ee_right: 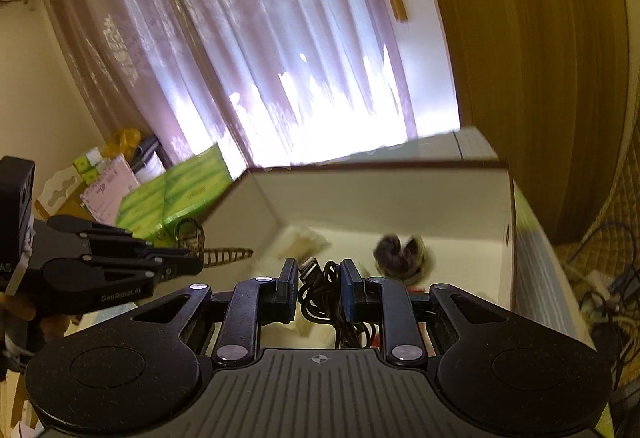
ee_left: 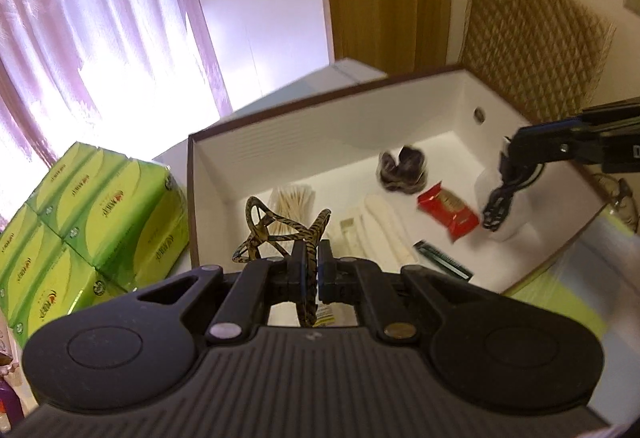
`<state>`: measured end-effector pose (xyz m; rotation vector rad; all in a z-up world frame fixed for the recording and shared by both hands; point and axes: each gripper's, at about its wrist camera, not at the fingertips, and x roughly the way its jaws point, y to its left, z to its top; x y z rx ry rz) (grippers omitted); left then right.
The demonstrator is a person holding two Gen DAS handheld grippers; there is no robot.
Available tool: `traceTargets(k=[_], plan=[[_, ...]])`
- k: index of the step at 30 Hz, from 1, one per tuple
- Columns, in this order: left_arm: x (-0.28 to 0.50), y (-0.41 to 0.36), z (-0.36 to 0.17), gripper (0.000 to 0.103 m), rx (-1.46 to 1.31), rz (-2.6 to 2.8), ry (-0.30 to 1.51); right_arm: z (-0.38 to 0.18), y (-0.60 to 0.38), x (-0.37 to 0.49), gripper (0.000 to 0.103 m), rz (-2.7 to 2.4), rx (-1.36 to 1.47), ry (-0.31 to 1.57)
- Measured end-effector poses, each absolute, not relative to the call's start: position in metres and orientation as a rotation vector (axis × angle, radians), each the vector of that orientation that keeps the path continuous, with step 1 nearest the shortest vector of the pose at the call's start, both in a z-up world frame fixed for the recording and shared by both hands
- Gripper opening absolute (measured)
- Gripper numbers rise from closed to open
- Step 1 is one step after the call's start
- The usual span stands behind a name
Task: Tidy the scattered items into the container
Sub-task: 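Lower the hair clip into the box with the left tool while the right tool releases the cable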
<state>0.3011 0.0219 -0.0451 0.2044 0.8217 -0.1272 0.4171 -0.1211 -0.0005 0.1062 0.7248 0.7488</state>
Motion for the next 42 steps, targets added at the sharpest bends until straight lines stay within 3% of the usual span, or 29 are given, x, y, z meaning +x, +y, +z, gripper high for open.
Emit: traceTargets(k=[14,42], plan=[[0.340,0.029,-0.090,0.006,0.224,-0.099,0.942,-0.019,-0.125,0.424,0.025,0.704,0.077,0.820],[0.321,0.030,-0.072,0.008,0.189,-0.085,0.914,-0.032,-0.110,0.445,0.025,0.625,0.073,0.991]])
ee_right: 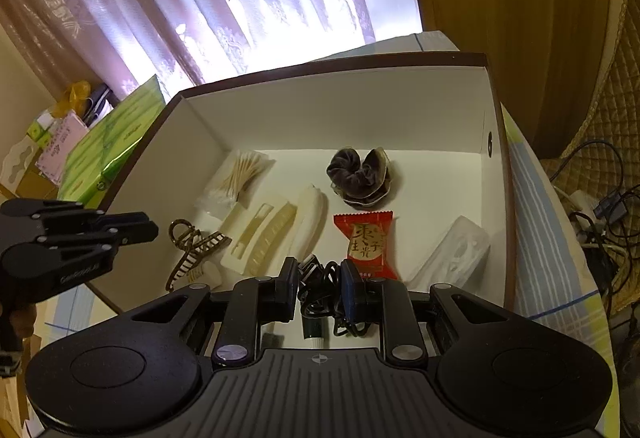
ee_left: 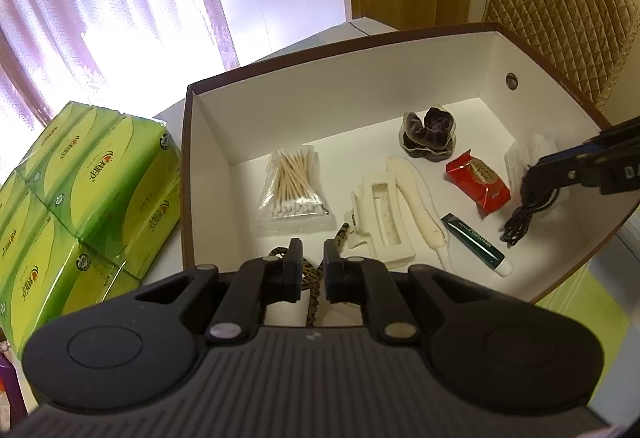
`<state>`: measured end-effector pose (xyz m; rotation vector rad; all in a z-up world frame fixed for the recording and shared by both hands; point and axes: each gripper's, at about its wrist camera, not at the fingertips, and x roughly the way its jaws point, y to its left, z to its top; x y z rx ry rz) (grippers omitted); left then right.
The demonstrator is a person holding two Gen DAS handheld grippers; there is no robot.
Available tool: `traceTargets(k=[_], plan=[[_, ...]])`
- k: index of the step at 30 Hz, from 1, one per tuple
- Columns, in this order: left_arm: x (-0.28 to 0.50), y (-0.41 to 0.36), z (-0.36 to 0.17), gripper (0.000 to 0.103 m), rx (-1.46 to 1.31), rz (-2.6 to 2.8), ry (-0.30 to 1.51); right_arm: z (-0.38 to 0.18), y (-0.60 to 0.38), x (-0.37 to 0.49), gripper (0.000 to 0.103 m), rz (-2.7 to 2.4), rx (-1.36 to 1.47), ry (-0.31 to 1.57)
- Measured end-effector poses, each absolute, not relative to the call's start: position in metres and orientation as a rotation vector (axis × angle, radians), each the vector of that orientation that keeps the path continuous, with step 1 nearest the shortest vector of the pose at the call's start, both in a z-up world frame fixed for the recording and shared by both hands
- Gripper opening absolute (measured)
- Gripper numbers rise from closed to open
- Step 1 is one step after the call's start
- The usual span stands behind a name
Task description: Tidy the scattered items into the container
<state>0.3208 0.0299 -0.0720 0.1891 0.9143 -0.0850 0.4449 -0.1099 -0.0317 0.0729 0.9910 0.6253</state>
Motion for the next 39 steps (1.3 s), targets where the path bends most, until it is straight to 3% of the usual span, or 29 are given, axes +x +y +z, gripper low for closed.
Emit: traceTargets(k=[9,16,17,18,20,26,28,39], plan=[[0.316,0.024,-0.070,0.009,0.172,-0.079,0.919,-0.036,-0.097,0.451,0.025,0.618,0.047,0.983],[0.317,0.028,-0.066,0.017,0.163,-0.051,0.915,-0.036,-0.093,0.449,0.025,0.626,0.007,0.966],[0.317,0.028,-0.065,0.023,0.160,-0.048,0.913,-0.035,-0.092,0.448,0.046,0.631,0.000,0.966],[0.317,0.029,-0.064,0.027,0.155,-0.043,0.913,-0.034,-0.091,0.447,0.094,0.627,-0.011,0.960],[0.317,0.032,-0.062,0.039,0.130,-0.035,0.915,-0.029,-0.091,0.441,0.093,0.670,-0.004,0.902],[0.316,0.038,-0.056,0.047,0.097,-0.004,0.912,-0.015,-0.085,0.426,0.093,0.692,-0.080,0.832],[0.313,0.039,-0.054,0.052,0.093,0.002,0.909,-0.012,-0.087,0.419,0.103,0.695,-0.093,0.814],[0.287,0.029,-0.045,0.077,0.122,0.061,0.893,-0.006,-0.100,0.390,0.103,0.637,-0.088,0.787]])
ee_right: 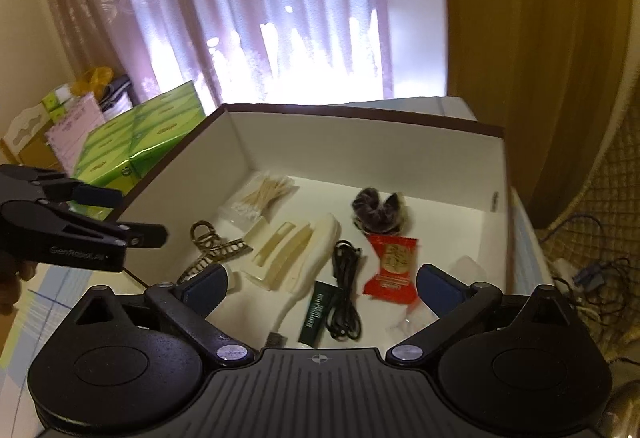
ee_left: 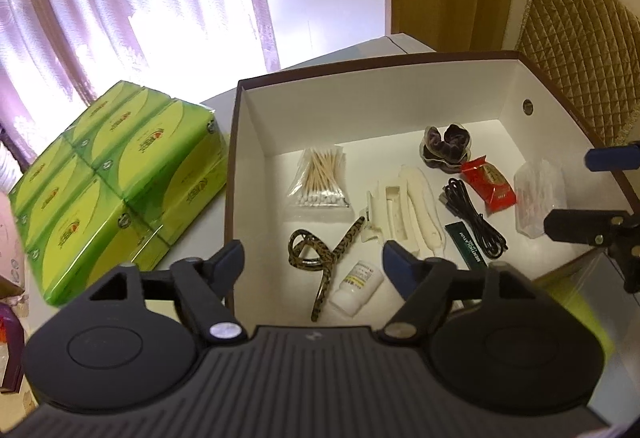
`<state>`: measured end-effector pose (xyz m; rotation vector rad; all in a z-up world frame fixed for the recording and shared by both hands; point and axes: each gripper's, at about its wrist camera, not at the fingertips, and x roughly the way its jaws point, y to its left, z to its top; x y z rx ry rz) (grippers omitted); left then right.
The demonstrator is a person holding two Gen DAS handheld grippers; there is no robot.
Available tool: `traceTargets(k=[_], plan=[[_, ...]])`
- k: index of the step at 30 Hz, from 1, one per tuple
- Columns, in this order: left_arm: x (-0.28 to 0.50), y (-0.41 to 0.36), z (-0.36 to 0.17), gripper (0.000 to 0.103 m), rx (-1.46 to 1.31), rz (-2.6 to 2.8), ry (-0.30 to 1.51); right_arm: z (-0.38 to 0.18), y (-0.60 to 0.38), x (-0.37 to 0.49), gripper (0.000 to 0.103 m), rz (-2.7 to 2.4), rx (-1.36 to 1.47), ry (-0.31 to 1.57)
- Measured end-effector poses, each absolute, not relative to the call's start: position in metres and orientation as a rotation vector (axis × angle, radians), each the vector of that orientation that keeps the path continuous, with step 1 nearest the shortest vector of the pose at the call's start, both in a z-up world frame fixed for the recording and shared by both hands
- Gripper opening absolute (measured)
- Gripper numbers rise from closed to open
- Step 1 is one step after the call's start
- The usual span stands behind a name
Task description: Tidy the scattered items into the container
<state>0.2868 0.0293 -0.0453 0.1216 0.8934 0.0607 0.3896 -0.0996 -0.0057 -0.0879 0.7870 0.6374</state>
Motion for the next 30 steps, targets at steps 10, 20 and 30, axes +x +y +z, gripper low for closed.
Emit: traceTargets(k=[10,20,30], plan=[[0.252,0.014,-0.020,0.091,0.129,0.089,0.842,0.010,-0.107,0.355,0.103,0.568,-0.096,0.733],[0.216,-0.005,-0.001,0.093,0.106,0.094,0.833,0.018,-0.120,0.326,0.103,0.535,-0.062,0.809],[0.185,-0.016,0.016,0.094,0.060,0.101,0.822,0.033,-0.131,0.299,0.103,0.554,-0.043,0.814]])
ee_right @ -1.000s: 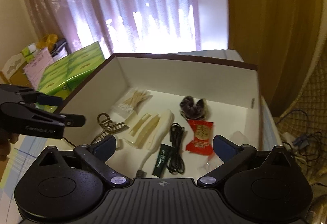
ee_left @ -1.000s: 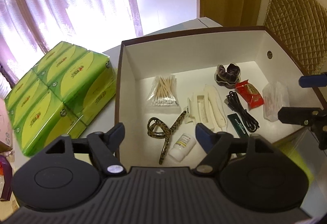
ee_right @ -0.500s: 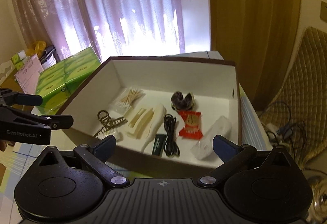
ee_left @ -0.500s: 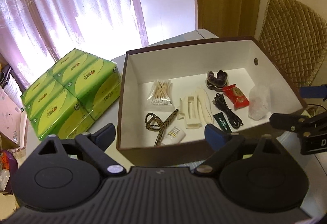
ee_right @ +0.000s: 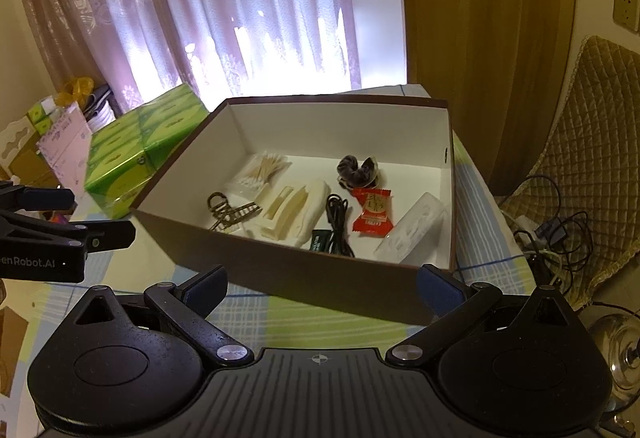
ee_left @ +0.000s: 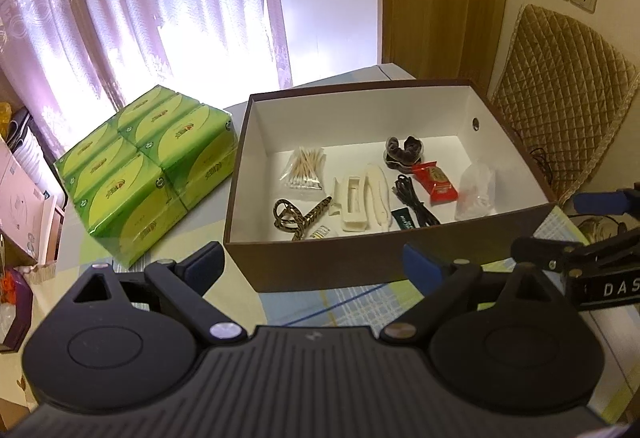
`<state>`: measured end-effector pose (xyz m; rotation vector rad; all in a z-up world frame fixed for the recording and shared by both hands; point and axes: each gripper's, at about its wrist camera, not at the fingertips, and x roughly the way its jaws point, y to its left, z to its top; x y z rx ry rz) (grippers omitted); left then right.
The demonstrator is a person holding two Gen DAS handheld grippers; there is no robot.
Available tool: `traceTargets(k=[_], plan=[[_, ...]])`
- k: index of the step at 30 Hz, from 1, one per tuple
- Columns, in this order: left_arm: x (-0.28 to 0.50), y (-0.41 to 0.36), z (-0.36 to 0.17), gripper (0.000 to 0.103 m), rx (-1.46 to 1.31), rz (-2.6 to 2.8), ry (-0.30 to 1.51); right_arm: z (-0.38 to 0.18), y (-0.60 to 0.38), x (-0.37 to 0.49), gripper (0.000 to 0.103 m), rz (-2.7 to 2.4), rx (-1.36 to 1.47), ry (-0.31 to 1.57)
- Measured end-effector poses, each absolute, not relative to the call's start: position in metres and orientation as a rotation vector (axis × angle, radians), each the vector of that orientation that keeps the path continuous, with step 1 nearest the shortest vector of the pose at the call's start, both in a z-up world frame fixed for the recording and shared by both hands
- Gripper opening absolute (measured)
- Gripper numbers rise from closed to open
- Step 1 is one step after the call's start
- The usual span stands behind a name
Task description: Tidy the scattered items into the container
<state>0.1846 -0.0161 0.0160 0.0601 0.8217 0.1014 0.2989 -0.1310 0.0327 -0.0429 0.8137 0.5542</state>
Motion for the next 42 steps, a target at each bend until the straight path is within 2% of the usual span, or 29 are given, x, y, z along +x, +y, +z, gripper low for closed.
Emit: traceTargets(k=[21,42], plan=[[0.120,-0.034,0.038,0.094,0.064,0.121,0.807,0.048,-0.136,0.242,0.103,0.584,-0.074,0.801],[0.088,-0.047,0.023,0.095,0.065,0.108,0.861,0.046,-0.139,0.205,0.103,0.586,-0.100,0.795]])
